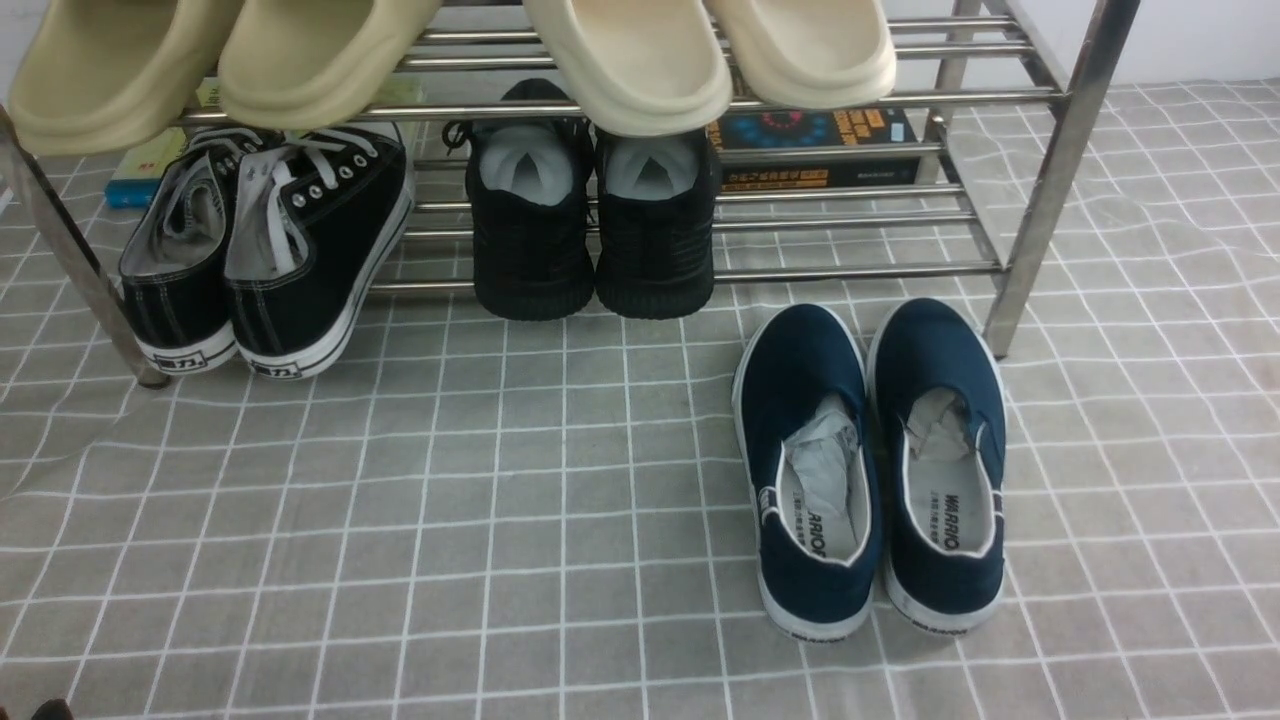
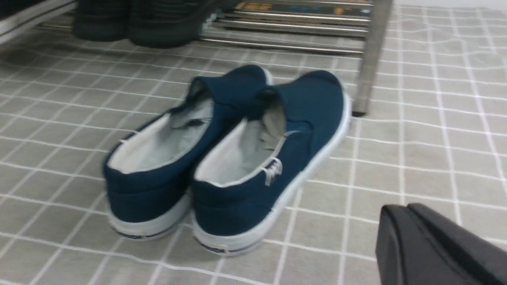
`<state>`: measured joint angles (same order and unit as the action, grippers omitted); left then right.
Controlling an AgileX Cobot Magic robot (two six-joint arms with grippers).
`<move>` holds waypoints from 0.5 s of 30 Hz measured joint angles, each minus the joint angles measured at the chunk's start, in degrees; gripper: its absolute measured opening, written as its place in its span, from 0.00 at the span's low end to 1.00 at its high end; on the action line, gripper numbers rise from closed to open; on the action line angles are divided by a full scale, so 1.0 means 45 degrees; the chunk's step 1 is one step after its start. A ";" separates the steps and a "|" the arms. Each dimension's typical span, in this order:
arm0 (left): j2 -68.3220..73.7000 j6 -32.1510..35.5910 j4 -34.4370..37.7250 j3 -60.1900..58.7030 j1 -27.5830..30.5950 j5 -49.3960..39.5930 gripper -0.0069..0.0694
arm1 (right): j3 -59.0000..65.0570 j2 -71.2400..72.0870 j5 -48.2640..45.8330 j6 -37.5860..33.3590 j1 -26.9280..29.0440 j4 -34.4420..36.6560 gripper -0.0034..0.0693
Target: Take the shoes off the shelf with your hand from the grey coffee tablecloth.
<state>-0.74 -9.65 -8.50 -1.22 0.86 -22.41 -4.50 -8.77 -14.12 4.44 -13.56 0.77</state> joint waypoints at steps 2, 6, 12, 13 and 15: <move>0.0000 0.0000 0.0000 0.0000 0.0000 0.0000 0.41 | 0.0388 0.0592 -0.0187 0.0000 0.0526 -0.0013 0.07; 0.0000 0.0000 0.0000 0.0000 0.0000 0.0000 0.41 | 0.1171 0.1949 -0.1076 -0.0020 0.1685 -0.0030 0.07; 0.0000 0.0000 0.0000 0.0000 0.0000 0.0000 0.41 | 0.1249 0.2082 -0.1445 -0.0055 0.2142 -0.0017 0.08; 0.0000 0.0000 0.0000 0.0000 0.0000 0.0000 0.41 | 0.1249 0.2082 -0.1456 -0.0055 0.2216 -0.0003 0.08; 0.0000 0.0000 0.0000 0.0000 0.0000 0.0000 0.41 | 0.1249 0.2082 -0.1470 -0.0055 0.2244 -0.0003 0.09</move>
<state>-0.74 -9.65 -8.50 -1.22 0.86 -22.41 1.12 0.60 -20.74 4.19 -3.47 0.76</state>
